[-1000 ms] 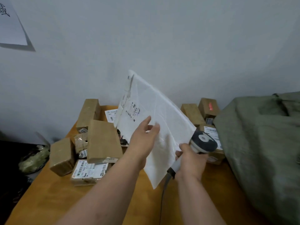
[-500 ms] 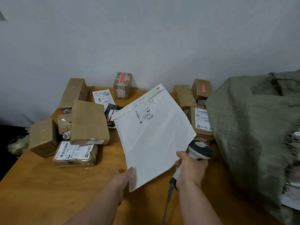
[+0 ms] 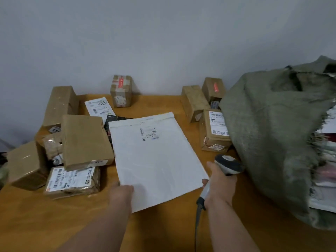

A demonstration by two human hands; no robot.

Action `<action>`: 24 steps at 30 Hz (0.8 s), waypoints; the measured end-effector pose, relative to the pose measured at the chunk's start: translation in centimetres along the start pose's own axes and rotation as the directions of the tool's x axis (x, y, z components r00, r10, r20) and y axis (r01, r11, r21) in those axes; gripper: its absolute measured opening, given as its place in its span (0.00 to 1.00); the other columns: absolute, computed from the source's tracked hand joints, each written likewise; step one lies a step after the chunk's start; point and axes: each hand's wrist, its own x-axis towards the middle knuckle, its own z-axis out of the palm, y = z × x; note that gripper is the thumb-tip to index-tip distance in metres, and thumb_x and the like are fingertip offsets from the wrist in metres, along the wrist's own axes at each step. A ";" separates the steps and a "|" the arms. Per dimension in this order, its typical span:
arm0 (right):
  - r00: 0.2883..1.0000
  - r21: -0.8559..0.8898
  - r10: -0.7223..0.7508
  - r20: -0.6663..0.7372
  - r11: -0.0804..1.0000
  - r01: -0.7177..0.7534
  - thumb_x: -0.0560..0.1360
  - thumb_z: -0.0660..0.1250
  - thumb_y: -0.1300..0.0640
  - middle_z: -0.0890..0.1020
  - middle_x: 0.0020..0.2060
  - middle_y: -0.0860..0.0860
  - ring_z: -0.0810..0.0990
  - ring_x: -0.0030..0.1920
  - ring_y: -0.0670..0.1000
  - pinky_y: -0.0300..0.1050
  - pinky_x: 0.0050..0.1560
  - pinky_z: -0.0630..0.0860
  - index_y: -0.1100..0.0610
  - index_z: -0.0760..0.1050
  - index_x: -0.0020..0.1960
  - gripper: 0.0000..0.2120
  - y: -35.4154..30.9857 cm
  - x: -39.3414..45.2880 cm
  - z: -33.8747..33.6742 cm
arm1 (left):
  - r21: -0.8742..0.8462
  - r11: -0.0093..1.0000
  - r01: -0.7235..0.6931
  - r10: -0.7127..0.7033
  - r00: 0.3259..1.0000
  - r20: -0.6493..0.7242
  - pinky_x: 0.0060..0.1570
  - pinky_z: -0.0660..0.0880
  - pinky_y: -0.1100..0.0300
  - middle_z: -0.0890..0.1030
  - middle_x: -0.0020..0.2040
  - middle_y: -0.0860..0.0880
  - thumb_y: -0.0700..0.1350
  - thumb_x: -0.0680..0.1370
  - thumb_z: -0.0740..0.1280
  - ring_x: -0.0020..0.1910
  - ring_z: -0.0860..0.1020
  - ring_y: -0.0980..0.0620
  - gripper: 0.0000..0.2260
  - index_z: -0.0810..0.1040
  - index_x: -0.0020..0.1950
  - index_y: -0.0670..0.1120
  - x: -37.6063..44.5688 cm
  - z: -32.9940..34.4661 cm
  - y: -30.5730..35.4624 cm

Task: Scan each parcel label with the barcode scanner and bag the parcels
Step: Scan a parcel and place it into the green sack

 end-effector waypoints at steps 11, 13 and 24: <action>0.889 -0.216 0.093 0.448 0.976 0.007 0.74 0.70 0.65 0.80 0.32 0.54 0.77 0.26 0.50 0.45 0.29 0.75 0.61 0.76 0.50 0.06 0.0 -2.9 3.0 | 0.064 0.996 -0.063 0.055 0.990 0.127 0.49 0.73 0.45 0.74 0.58 0.43 0.33 0.79 0.63 0.49 0.74 0.41 0.26 0.65 0.75 0.46 1.3 -2.2 -0.3; 0.877 -0.255 0.092 0.472 0.966 0.036 0.74 0.70 0.65 0.81 0.31 0.53 0.78 0.26 0.50 0.45 0.30 0.75 0.60 0.77 0.48 0.04 0.5 -3.2 3.4 | 0.073 0.996 -0.056 0.046 0.991 0.129 0.54 0.73 0.42 0.74 0.58 0.42 0.37 0.80 0.63 0.54 0.74 0.38 0.22 0.66 0.74 0.46 1.9 -2.4 -0.1; 0.868 -0.438 0.059 0.492 0.879 0.189 0.74 0.69 0.63 0.80 0.28 0.48 0.79 0.27 0.48 0.43 0.31 0.77 0.60 0.78 0.48 0.03 1.5 -2.4 4.9 | 0.114 0.993 -0.013 0.007 0.999 0.054 0.43 0.69 0.50 0.73 0.45 0.43 0.35 0.82 0.57 0.40 0.71 0.46 0.07 0.71 0.56 0.43 3.7 -2.7 -0.5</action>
